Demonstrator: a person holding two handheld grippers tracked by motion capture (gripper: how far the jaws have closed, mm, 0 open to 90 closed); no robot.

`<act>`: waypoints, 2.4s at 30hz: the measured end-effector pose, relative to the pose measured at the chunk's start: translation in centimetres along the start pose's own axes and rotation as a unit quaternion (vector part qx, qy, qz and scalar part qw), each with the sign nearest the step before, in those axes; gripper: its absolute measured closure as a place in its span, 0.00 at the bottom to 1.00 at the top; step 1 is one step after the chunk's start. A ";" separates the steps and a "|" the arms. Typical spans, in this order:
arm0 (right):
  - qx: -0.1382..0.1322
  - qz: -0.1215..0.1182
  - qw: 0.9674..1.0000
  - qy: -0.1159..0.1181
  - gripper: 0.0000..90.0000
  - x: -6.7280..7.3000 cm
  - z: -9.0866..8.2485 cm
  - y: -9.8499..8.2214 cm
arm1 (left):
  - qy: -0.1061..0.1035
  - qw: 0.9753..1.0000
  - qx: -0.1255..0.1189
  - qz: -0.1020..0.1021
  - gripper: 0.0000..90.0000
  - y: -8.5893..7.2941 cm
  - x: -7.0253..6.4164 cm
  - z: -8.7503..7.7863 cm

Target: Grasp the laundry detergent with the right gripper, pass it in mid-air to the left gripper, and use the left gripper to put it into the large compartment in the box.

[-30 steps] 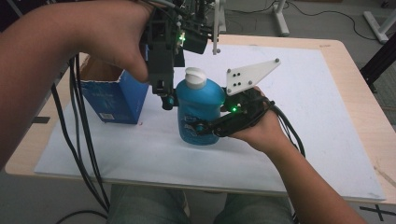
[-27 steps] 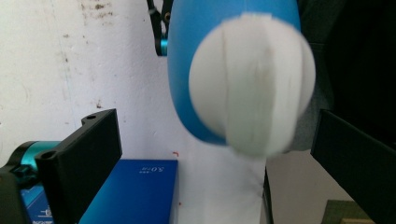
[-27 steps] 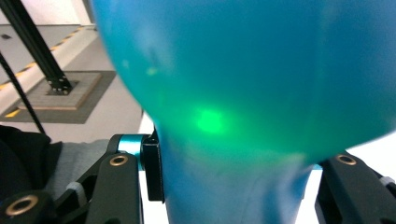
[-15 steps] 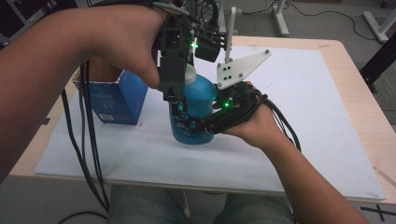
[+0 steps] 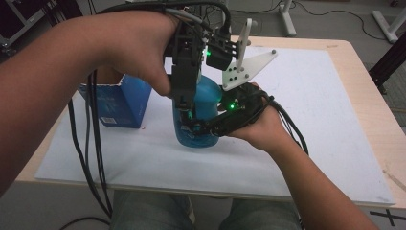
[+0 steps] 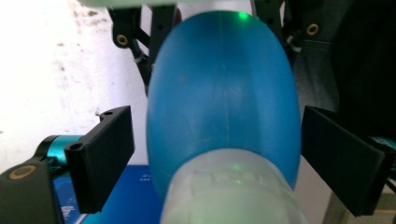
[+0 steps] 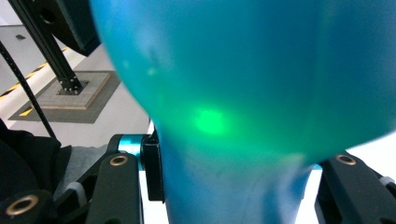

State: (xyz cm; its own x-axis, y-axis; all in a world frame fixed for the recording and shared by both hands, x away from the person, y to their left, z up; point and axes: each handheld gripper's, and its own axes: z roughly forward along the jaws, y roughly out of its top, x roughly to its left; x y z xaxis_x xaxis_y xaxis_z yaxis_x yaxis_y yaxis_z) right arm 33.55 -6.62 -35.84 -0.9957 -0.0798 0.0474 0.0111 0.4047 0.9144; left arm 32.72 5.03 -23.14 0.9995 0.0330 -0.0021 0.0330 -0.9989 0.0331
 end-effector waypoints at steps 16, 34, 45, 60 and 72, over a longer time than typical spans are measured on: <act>-0.003 0.005 1.000 -0.003 0.51 -0.3 -0.1 -0.1 | 0.007 1.000 0.005 -0.002 0.23 0.4 0.2 0.3; -0.004 0.007 1.000 -0.001 0.51 -0.3 -0.1 -0.1 | 0.003 1.000 0.004 -0.001 0.34 0.5 0.1 0.3; -0.006 0.011 1.000 0.001 0.51 -0.2 -0.2 0.0 | 0.005 1.000 0.006 -0.008 0.42 0.5 0.2 0.4; -0.001 0.001 1.000 -0.001 0.48 -0.1 -0.1 -0.1 | 0.010 1.000 -0.002 -0.009 0.43 0.4 0.0 0.5; -0.008 -0.005 0.999 -0.032 0.16 0.6 -4.1 -0.5 | 0.006 1.000 -0.004 -0.028 0.43 -0.9 0.3 -0.5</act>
State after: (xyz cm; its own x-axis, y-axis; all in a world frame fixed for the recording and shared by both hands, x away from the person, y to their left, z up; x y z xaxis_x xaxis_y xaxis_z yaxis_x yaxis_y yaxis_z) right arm 33.27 -10.56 -34.64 -0.9996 -0.0256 0.0140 0.0030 0.3891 0.9212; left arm 32.96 5.91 -22.68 0.9960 0.0893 0.0069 0.0889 -0.9952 0.0412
